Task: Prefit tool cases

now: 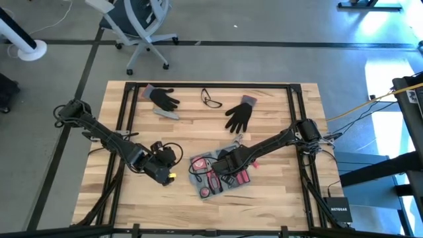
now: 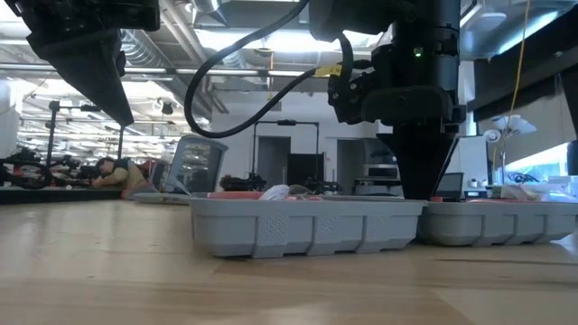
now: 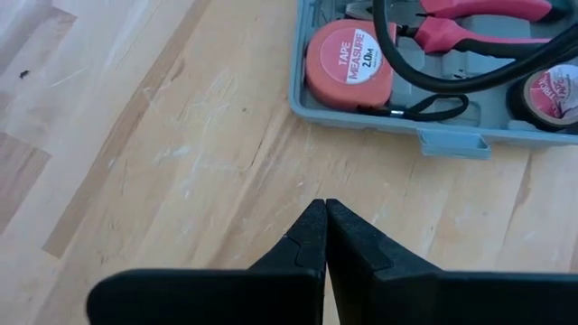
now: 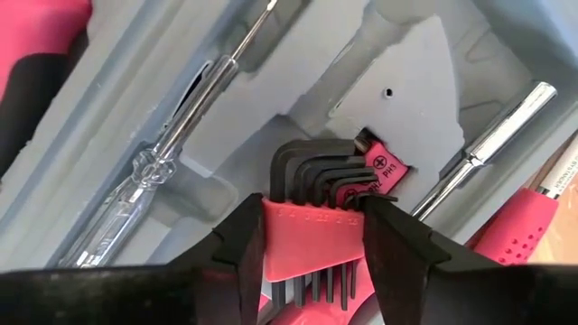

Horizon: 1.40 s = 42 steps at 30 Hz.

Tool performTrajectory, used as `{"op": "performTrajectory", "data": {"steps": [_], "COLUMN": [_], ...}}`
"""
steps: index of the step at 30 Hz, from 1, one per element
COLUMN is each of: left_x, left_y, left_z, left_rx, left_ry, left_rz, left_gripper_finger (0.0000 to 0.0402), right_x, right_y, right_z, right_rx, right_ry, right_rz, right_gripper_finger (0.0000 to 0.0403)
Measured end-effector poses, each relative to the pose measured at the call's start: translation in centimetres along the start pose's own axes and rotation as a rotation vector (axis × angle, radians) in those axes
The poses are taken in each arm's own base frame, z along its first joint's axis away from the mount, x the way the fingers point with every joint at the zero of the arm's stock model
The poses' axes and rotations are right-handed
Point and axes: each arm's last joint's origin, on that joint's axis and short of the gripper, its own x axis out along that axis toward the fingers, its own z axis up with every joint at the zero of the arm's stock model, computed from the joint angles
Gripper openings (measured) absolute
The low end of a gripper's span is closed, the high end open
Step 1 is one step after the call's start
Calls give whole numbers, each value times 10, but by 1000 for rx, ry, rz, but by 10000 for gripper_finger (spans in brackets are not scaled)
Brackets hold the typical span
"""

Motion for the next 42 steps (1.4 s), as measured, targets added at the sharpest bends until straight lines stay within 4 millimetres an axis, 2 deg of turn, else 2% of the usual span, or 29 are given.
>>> {"op": "performTrajectory", "data": {"steps": [8,19,28,34,38,42], "left_x": [0,0,0,0,0,0], "left_y": [0,0,0,0,0,0], "left_z": [0,0,0,0,0,0], "left_rx": [0,0,6,7,8,12], "left_ry": [0,-1,-6,-5,-5,-5], "left_rz": [0,1,5,5,5,5], "left_gripper_finger": [0,0,0,0,0,0], "right_x": [-4,-24,-44,-46,-46,-46], "right_y": [0,4,12,10,10,14], "right_z": [0,7,15,14,13,17], "right_rx": [-28,-87,-92,-75,-54,-71], "right_ry": [20,-8,-58,-48,-40,-73], "right_rz": [-5,-2,46,30,30,66], "right_gripper_finger": [147,146,124,107,123,165]}}
